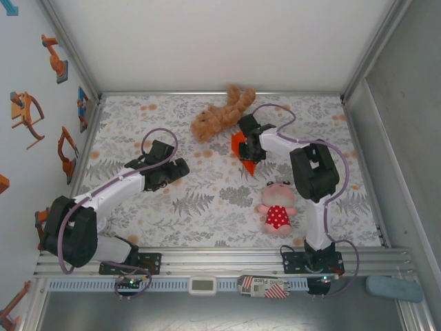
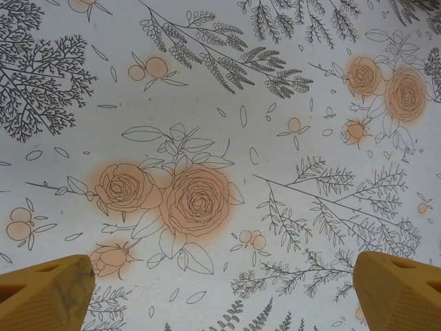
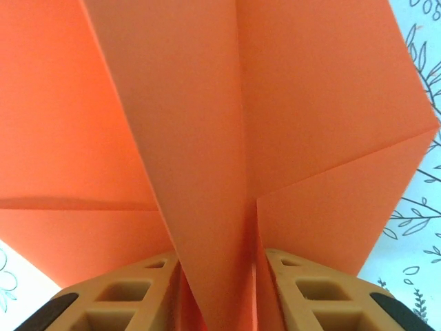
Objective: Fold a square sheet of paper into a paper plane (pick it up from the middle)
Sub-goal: Move the paper plane to the center of the table.
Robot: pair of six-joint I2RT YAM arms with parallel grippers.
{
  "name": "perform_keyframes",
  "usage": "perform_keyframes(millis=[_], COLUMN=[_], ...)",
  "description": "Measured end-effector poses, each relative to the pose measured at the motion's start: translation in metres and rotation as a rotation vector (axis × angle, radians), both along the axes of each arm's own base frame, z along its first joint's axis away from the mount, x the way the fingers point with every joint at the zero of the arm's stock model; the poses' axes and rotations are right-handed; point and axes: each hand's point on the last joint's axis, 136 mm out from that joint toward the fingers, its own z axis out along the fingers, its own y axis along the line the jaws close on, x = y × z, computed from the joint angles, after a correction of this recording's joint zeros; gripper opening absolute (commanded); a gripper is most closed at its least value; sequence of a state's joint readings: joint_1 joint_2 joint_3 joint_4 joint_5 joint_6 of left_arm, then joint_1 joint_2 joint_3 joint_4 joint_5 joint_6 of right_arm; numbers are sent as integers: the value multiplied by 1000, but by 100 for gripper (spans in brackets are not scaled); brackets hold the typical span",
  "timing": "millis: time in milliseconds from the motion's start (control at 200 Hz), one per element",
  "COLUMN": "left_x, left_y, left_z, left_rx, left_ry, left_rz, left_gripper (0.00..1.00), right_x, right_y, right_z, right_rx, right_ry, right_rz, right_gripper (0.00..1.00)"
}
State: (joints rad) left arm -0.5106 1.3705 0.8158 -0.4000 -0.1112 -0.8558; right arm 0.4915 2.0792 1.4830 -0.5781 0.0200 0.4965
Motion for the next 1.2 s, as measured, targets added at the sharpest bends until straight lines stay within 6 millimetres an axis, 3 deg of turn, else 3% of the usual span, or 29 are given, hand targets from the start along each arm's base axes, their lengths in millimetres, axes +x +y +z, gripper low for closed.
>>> perform_keyframes(millis=[190, 441, 1202], left_x=[0, 0, -1], left_y=[0, -1, -1], left_z=[-3, -4, -10], left_rx=[4, 3, 11], left_ry=[10, 13, 29], left_rz=[-1, -2, -7], left_gripper=[96, 96, 96], right_x=[-1, -4, -10], right_y=[0, -1, -3], right_z=[7, 6, -6], right_rx=[5, -6, -33], right_ry=[-5, 3, 38], right_rz=[5, 26, 14], right_gripper=[35, 46, 53])
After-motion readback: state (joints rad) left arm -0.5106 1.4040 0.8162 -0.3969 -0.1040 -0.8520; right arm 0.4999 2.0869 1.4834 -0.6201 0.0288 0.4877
